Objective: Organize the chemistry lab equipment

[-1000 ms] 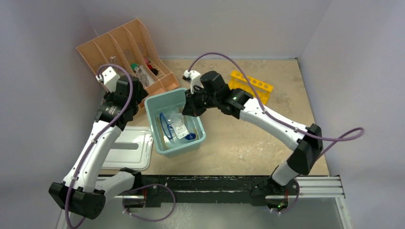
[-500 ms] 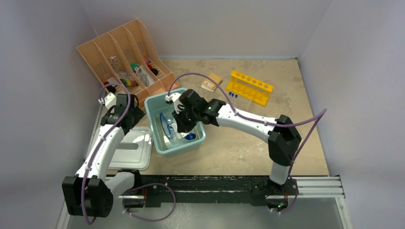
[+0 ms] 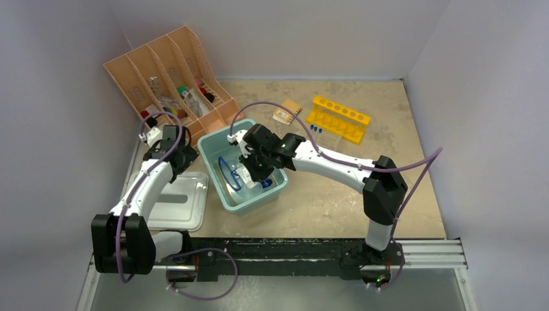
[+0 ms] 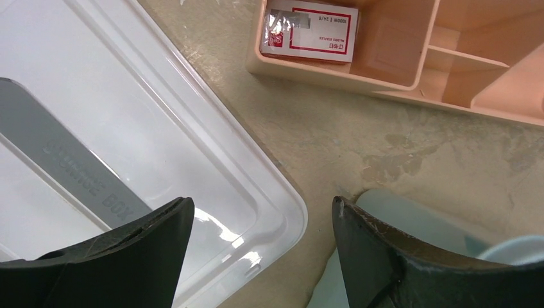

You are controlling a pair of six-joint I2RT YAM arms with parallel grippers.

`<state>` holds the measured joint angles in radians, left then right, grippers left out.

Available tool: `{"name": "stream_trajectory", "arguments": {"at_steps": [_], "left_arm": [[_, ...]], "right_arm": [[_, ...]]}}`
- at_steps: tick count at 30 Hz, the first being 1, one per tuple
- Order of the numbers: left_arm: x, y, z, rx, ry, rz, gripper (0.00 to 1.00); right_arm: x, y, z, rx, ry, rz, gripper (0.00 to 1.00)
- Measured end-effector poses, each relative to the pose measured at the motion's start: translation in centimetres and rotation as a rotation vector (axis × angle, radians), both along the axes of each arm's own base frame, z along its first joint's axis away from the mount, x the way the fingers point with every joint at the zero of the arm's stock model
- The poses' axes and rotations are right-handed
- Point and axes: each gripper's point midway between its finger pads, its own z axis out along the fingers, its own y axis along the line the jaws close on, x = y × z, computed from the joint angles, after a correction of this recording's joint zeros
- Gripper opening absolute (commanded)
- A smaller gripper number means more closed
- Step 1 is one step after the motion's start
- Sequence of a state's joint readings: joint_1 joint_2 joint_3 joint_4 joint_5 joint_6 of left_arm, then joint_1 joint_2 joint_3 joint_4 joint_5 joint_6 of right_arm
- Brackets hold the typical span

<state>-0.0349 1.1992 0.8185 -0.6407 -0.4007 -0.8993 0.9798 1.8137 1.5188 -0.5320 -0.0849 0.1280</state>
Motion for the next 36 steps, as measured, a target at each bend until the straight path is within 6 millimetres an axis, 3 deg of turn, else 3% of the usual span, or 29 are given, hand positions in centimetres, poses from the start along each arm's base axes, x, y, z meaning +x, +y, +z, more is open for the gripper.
{"name": "stream_trajectory", "arguments": {"at_steps": [4,8,14,17,23,36], "left_arm": [[0.2,0.3,-0.9,0.006,0.018,0.016,0.78],[-0.1,0.8,-1.6,0.019,0.029,0.044,0.77],[0.3,1.4,-1.9,0.045,0.024,0.07,0.71],[0.3,1.6,-2.6,0.058,0.047,0.077,0.63],[0.4,2.1,-3.7,0.073,0.082,0.09,0.47],[0.7,2.0,-7.0,0.038,0.096,0.143,0.34]], "right_arm": [[-0.6,-0.7,0.1,-0.039,0.022,0.026,0.35],[-0.4,-0.5,1.4,-0.033,0.009,0.044,0.39],[0.6,0.6,4.7,0.029,-0.05,0.049,0.41],[1.1,0.6,5.9,0.054,-0.073,0.044,0.41],[2.0,0.3,6.8,0.071,-0.099,0.02,0.4],[2.8,0.2,7.0,0.069,-0.133,-0.01,0.38]]}}
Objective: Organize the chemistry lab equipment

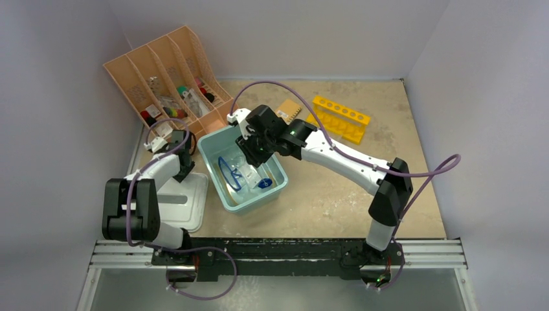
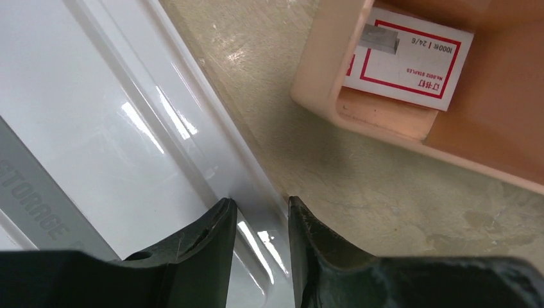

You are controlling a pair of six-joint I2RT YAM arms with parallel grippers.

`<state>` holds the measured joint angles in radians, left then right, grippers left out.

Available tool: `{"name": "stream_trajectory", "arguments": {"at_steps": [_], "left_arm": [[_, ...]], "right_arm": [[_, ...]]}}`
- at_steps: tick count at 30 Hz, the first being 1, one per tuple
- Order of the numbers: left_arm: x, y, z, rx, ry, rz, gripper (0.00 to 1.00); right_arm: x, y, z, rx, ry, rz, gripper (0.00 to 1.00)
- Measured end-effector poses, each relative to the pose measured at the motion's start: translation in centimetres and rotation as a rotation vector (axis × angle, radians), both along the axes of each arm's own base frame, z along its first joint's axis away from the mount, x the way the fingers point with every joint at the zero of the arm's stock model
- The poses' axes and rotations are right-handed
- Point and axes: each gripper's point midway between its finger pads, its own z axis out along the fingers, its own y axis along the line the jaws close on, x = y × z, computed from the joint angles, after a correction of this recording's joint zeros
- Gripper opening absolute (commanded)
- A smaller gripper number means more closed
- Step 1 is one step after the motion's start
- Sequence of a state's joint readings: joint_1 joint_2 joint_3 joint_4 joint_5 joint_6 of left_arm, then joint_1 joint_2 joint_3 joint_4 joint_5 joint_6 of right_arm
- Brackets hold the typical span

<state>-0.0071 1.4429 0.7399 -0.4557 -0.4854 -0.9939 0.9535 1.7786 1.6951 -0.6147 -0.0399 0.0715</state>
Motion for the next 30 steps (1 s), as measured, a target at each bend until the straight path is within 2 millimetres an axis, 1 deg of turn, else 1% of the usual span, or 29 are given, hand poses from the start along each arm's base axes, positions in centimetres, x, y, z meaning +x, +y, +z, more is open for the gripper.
{"name": "stream_trajectory", "arguments": {"at_steps": [2,4,9,12,14,16,18,21,25,26,30], "left_arm": [[0.1,0.1,-0.2,0.001,-0.001,0.011,0.32],[0.3,0.1,-0.2,0.003,-0.01,0.02,0.28],[0.7,0.5,-0.2,0.001,-0.041,0.052,0.07],[1.1,0.8,0.0,-0.007,-0.066,0.077,0.0],[1.1,0.7,0.2,-0.019,-0.076,0.083,0.0],[0.5,0.5,0.6,-0.032,-0.067,0.079,0.0],[0.0,0.4,1.7,-0.037,-0.08,0.082,0.0],[-0.6,0.4,3.9,-0.046,-0.14,0.098,0.0],[-1.1,0.3,5.9,-0.061,-0.194,0.117,0.0],[-1.3,0.2,6.3,-0.066,-0.205,0.12,0.0],[-1.7,-0.3,7.9,-0.109,-0.26,0.135,0.0]], "right_arm": [[0.1,-0.1,0.0,-0.002,-0.003,-0.003,0.38],[0.2,-0.1,0.0,-0.005,-0.007,-0.007,0.37],[0.4,-0.3,0.0,-0.012,-0.018,-0.018,0.37],[0.5,-0.3,0.0,-0.013,-0.02,-0.021,0.37],[0.5,-0.3,0.0,-0.011,-0.021,-0.021,0.37],[0.5,0.1,0.2,0.005,-0.018,-0.019,0.37],[0.4,0.5,0.4,0.03,-0.013,-0.017,0.38],[0.1,1.4,0.8,0.076,0.011,-0.011,0.38],[-0.1,2.2,1.0,0.12,0.031,-0.012,0.4],[-0.1,2.3,1.0,0.129,0.038,-0.016,0.41],[-0.5,3.1,1.5,0.177,0.07,-0.021,0.54]]}}
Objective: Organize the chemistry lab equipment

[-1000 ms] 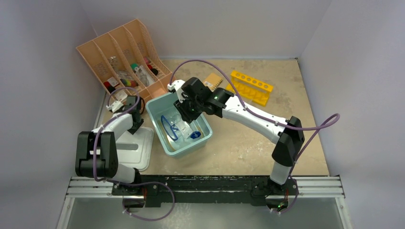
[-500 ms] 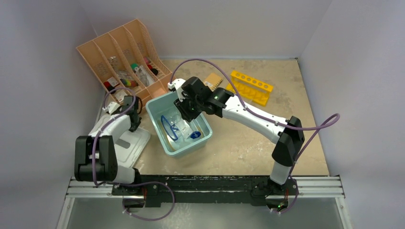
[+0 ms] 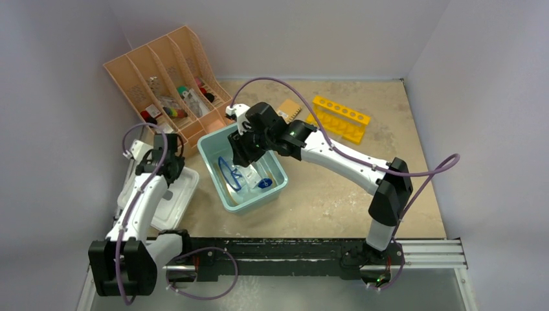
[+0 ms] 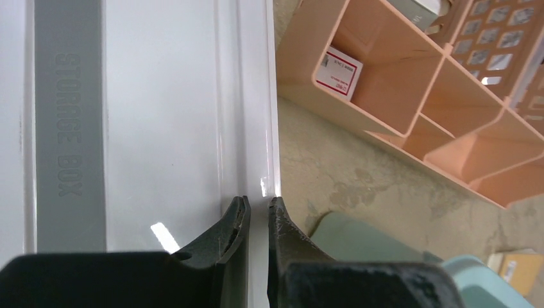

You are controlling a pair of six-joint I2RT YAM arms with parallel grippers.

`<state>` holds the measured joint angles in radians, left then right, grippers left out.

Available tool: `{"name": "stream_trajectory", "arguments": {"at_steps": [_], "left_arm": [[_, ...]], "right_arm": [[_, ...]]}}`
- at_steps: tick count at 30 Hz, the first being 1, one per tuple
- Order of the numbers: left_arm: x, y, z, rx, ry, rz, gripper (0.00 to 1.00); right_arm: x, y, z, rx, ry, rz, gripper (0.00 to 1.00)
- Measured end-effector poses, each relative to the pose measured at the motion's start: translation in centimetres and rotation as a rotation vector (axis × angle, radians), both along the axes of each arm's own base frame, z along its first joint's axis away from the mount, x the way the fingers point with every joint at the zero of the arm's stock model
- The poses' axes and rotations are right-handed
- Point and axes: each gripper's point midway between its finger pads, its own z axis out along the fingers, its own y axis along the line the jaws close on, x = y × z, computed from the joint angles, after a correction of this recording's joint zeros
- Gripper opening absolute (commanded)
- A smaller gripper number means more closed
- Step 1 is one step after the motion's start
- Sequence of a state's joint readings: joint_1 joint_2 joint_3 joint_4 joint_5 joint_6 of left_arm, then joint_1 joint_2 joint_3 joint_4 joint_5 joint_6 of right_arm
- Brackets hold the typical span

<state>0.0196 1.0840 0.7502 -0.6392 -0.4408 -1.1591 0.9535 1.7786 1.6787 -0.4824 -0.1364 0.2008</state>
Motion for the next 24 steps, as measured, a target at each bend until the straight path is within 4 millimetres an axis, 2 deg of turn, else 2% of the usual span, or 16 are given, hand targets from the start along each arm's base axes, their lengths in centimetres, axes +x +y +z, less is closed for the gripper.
{"name": "stream_trajectory", "arguments": {"at_steps": [5,10,13,16,20,21,23,24], "left_arm": [[-0.6,-0.9,2.3,-0.06,-0.087,0.001,0.0],[-0.7,-1.8,5.3,-0.115,-0.2,-0.004,0.0],[-1.2,-2.2,6.3,-0.143,-0.241,-0.005,0.0],[-1.4,-2.7,7.2,-0.174,-0.287,-0.009,0.0],[-1.5,-3.0,7.7,-0.197,-0.311,-0.011,0.0],[-1.5,-3.0,7.7,-0.197,-0.311,-0.011,0.05],[-1.6,-3.0,7.5,-0.189,-0.296,-0.017,0.28],[-1.7,-2.9,7.3,-0.18,-0.283,-0.023,0.36]], "right_arm": [[-1.3,1.5,1.1,0.081,0.076,0.042,0.62],[-1.7,4.4,3.0,0.17,0.151,0.089,0.66],[-2.2,6.1,3.5,0.209,0.226,0.122,0.67],[-2.7,7.8,2.9,0.223,0.31,0.144,0.68],[-3.8,8.6,0.9,0.2,0.431,0.129,0.68],[-4.0,8.7,0.3,0.187,0.454,0.119,0.67],[-4.0,8.6,-0.5,0.16,0.466,0.097,0.67],[-4.1,8.6,-0.9,0.144,0.462,0.083,0.67]]}}
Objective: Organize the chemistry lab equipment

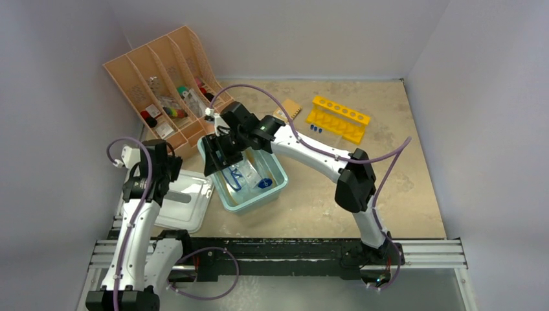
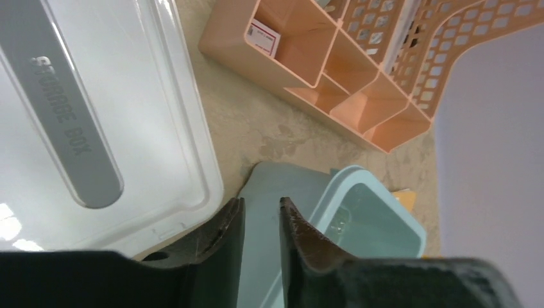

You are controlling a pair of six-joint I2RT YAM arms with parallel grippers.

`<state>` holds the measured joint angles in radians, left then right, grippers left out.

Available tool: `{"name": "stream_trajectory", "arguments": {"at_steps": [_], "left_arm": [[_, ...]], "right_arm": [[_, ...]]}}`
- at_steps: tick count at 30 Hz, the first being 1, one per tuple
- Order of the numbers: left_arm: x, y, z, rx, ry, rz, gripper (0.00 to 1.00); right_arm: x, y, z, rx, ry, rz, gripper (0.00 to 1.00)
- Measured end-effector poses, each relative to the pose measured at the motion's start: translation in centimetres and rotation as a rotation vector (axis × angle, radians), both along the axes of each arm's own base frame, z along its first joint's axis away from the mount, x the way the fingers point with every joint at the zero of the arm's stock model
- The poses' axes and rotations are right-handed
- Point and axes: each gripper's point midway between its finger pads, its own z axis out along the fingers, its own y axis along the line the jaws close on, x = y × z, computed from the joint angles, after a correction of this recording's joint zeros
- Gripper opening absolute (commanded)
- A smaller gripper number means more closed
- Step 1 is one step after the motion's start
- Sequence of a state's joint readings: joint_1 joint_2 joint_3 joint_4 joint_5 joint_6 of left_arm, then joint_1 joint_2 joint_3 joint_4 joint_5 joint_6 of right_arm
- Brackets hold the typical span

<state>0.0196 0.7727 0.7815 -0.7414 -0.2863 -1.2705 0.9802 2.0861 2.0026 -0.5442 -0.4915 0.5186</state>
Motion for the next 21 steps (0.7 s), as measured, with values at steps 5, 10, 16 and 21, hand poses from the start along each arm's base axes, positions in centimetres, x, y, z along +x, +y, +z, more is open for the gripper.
{"name": "stream_trajectory", "arguments": {"at_steps": [5,10,16,21], "left_arm": [[-0.2,0.2,-2.6,0.033,0.107,-0.024,0.46],[0.7,0.5,-7.2,0.064,0.272,-0.05,0.44],[2.1,1.0,-10.7,0.097,0.374,-0.065,0.35],[3.0,1.4,-12.9,0.123,0.423,-0.071,0.35]], "right_arm": [[0.3,-0.8,-0.3,-0.045,-0.071,-0.063,0.63],[0.4,-2.4,0.8,-0.053,-0.147,-0.128,0.61],[1.5,-3.8,2.3,-0.037,-0.232,-0.21,0.59],[2.1,-4.7,2.1,-0.057,-0.262,-0.252,0.59]]}}
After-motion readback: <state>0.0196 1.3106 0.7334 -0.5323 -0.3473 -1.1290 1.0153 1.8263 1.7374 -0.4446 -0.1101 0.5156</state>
